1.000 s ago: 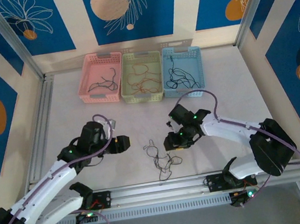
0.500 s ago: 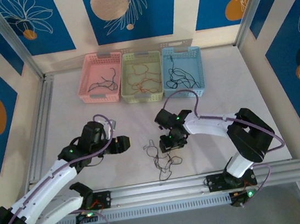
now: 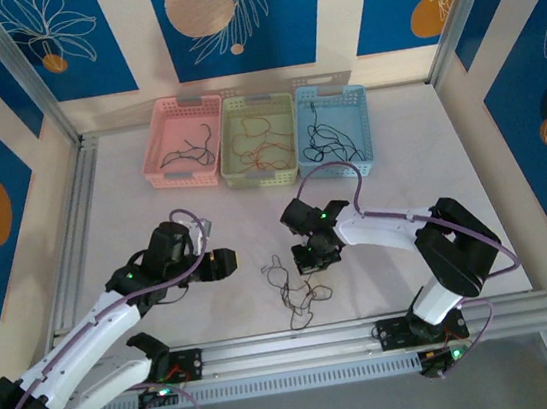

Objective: Untangle the cables

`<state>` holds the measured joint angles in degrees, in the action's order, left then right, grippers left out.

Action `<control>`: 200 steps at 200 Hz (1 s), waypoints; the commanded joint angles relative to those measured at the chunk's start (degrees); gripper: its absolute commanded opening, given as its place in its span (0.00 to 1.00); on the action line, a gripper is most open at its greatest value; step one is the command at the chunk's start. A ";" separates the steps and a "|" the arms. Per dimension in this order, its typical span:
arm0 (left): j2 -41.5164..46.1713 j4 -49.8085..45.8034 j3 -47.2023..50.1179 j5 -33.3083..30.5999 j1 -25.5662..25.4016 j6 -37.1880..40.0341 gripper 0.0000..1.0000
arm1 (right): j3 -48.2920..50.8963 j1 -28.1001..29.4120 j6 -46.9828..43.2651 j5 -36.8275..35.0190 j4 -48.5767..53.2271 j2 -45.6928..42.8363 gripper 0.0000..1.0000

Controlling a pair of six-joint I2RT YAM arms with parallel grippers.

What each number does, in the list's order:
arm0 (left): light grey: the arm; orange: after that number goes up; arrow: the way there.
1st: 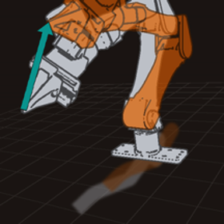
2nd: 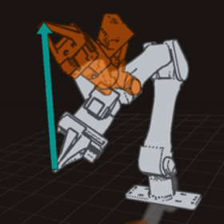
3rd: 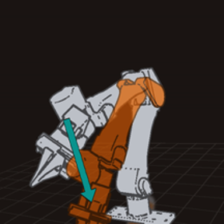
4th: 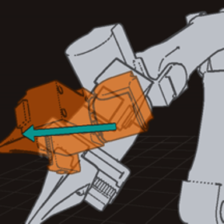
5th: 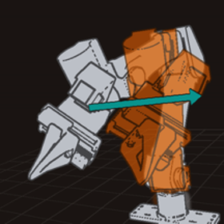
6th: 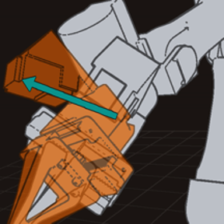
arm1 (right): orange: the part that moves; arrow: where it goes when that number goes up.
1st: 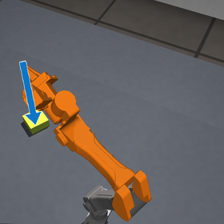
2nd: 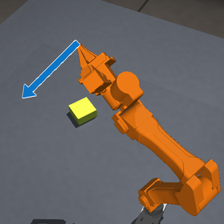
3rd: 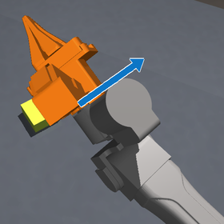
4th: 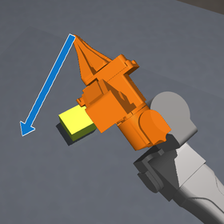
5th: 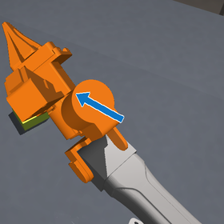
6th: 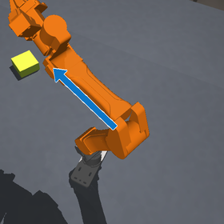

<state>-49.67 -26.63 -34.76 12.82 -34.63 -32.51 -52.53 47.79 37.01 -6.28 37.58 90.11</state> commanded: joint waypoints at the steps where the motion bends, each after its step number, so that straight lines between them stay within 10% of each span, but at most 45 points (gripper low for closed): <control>1: 0.36 -0.54 -1.32 -0.22 -0.58 0.44 0.69 | -1.86 0.04 -0.12 -2.65 1.07 -5.49 0.00; 101: -0.04 4.89 -1.06 7.41 -1.13 -1.39 0.69 | 1.96 -28.50 1.12 10.79 -11.04 -31.43 0.00; 200: -20.15 16.13 -7.90 3.32 -15.33 -1.33 0.69 | 21.52 -36.14 1.31 8.33 -17.72 -35.37 0.00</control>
<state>-64.45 -15.68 -37.74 18.04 -46.78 -34.59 -33.26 12.91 37.98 3.62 22.68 57.89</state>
